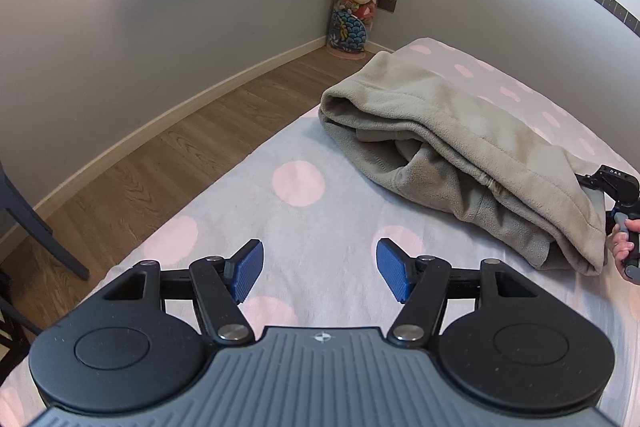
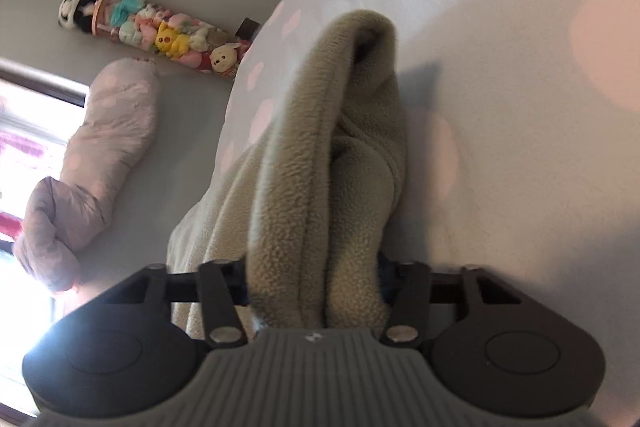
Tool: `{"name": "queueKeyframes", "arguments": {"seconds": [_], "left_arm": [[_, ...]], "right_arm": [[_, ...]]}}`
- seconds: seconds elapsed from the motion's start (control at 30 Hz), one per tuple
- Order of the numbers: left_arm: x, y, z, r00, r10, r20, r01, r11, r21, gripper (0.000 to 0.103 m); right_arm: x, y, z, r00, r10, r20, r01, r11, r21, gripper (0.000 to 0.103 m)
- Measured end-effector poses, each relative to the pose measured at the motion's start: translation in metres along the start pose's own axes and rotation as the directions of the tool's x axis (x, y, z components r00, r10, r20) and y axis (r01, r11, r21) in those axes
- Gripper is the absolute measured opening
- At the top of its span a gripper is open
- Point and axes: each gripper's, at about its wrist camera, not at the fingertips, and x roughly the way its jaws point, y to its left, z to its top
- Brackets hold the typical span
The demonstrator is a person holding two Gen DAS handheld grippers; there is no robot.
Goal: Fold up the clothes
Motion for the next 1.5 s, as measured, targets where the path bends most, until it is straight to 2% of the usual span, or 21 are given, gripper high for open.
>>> {"name": "queueKeyframes", "arguments": {"seconds": [0.07,0.17,0.33,0.5,0.63,0.7,0.73,0.77,0.83,0.9,1.0,1.07,1.13,1.2,1.3,1.4,1.5], "left_arm": [[0.001,0.000,0.001,1.000,-0.007,0.000,0.007,1.000,-0.005,0.061],[0.002,-0.004,0.005,1.000,-0.015,0.010,0.015,1.000,-0.003,0.061],[0.002,-0.010,0.009,0.999,-0.036,0.025,0.036,0.999,-0.006,0.061],[0.001,-0.010,0.009,0.999,-0.043,0.029,0.043,0.999,-0.005,0.061],[0.002,-0.008,0.006,0.999,-0.045,0.017,0.045,0.999,-0.010,0.061],[0.003,-0.009,0.005,0.999,-0.048,0.009,0.048,0.999,-0.010,0.061],[0.004,-0.010,0.005,0.999,-0.049,0.004,0.049,0.999,-0.011,0.061],[0.004,-0.010,0.004,0.999,-0.050,0.000,0.050,0.999,-0.011,0.061],[0.006,-0.011,0.003,0.999,-0.053,-0.009,0.053,0.999,-0.012,0.061],[0.007,-0.012,0.001,0.998,-0.055,-0.017,0.055,0.998,-0.012,0.061],[0.014,-0.019,0.003,0.997,-0.067,-0.033,0.067,0.998,-0.007,0.061],[0.021,-0.030,0.007,0.996,-0.084,-0.040,0.084,0.996,0.005,0.061],[0.027,-0.043,0.013,0.994,-0.103,-0.039,0.104,0.994,0.021,0.061],[0.033,-0.061,0.020,0.990,-0.135,-0.034,0.136,0.990,0.045,0.061],[0.040,-0.087,0.030,0.985,-0.168,-0.025,0.170,0.982,0.086,0.061],[0.045,-0.109,0.035,0.982,-0.190,-0.020,0.191,0.975,0.115,0.061],[0.048,-0.126,0.035,0.978,-0.207,-0.020,0.208,0.968,0.143,0.061]], "right_arm": [[-0.002,0.018,0.006,0.999,-0.032,0.002,0.032,0.998,-0.059,0.036],[-0.011,0.048,0.019,0.999,-0.036,0.016,0.038,0.988,-0.149,0.031],[-0.017,0.097,0.033,0.997,-0.035,0.067,0.057,0.934,-0.354,0.028],[-0.001,0.095,0.048,0.986,-0.122,0.114,0.157,0.911,-0.382,0.028],[0.026,0.079,0.049,0.956,-0.273,0.106,0.292,0.869,-0.400,0.028],[0.031,0.070,0.046,0.945,-0.313,0.097,0.325,0.858,-0.399,0.029],[0.030,0.065,0.045,0.943,-0.317,0.098,0.329,0.857,-0.397,0.035],[0.029,0.064,0.045,0.935,-0.338,0.104,0.351,0.845,-0.404,0.048],[0.022,0.067,0.045,0.913,-0.387,0.127,0.402,0.807,-0.433,0.062],[0.007,0.072,0.044,0.904,-0.397,0.160,0.423,0.770,-0.477,0.062],[-0.026,0.091,0.037,0.901,-0.362,0.239,0.432,0.708,-0.558,0.061],[-0.043,0.109,0.022,0.916,-0.302,0.266,0.402,0.666,-0.629,0.061],[-0.054,0.129,0.002,0.938,-0.234,0.254,0.345,0.618,-0.706,0.061],[-0.055,0.145,-0.026,0.957,-0.194,0.217,0.290,0.574,-0.766,0.054],[-0.051,0.148,-0.065,0.967,-0.187,0.170,0.245,0.531,-0.811,0.043],[-0.038,0.134,-0.089,0.959,-0.240,0.148,0.255,0.515,-0.818,0.039],[-0.018,0.103,-0.095,0.936,-0.339,0.089,0.275,0.554,-0.786,0.037]]}}
